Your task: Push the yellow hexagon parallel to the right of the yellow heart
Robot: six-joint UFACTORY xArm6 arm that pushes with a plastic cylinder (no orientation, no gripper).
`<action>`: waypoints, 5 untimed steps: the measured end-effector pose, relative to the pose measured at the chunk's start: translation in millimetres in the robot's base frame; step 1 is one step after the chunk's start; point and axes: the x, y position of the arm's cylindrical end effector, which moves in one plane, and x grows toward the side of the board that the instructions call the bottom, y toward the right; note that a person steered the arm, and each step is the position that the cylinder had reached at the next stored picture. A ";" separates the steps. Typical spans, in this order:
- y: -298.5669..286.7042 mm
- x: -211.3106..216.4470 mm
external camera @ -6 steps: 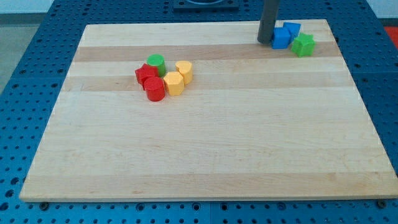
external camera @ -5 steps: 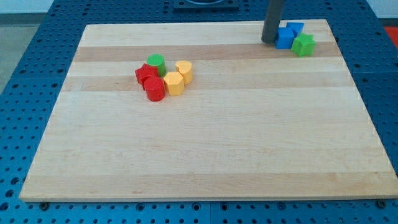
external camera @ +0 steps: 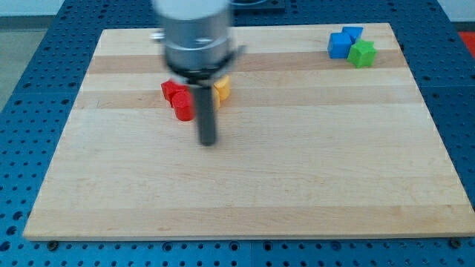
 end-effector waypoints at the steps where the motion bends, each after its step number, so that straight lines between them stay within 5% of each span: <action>1: -77.3 -8.3; 3: -39.3 -67.6; 5: 60.0 -67.4</action>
